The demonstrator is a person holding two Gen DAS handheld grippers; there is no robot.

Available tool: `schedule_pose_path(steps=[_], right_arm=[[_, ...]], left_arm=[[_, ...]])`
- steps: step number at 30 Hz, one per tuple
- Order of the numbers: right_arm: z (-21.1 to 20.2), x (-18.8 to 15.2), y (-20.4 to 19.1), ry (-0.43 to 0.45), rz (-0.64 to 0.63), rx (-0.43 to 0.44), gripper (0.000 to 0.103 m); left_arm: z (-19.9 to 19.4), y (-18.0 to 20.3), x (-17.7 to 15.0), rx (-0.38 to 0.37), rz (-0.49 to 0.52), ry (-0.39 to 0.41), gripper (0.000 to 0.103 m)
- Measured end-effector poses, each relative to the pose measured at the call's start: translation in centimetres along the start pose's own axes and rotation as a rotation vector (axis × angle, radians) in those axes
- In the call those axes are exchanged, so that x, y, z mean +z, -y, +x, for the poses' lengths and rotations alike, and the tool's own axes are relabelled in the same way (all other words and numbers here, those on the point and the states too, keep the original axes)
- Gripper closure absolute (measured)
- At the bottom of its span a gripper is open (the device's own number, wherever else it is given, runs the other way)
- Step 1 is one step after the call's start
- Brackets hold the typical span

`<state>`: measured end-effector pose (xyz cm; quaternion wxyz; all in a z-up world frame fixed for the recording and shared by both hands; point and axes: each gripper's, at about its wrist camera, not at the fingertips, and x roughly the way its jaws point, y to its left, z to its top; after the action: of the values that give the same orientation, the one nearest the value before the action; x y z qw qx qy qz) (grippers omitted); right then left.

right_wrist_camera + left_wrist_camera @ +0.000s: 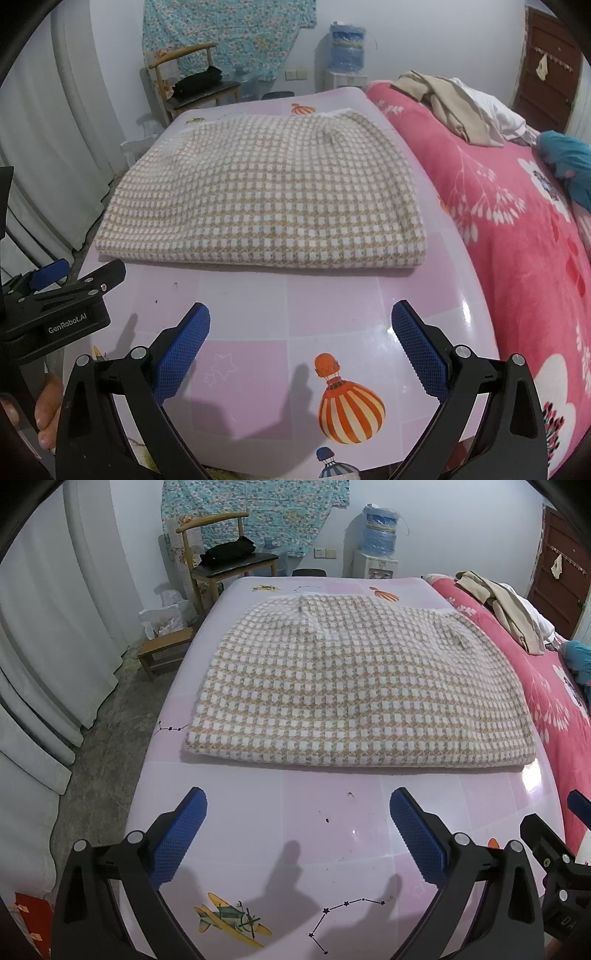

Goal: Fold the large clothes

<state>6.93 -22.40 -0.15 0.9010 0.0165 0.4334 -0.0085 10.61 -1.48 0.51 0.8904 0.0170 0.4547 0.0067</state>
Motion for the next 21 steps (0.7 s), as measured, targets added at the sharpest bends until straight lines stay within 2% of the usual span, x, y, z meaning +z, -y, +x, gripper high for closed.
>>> schedule_pose_path(steps=[21], right_arm=[[-0.19,-0.03,0.07,0.007,0.0,-0.002,0.008]], left_arm=[[-0.01,0.29,-0.12,-0.005,0.006,-0.003,0.005]])
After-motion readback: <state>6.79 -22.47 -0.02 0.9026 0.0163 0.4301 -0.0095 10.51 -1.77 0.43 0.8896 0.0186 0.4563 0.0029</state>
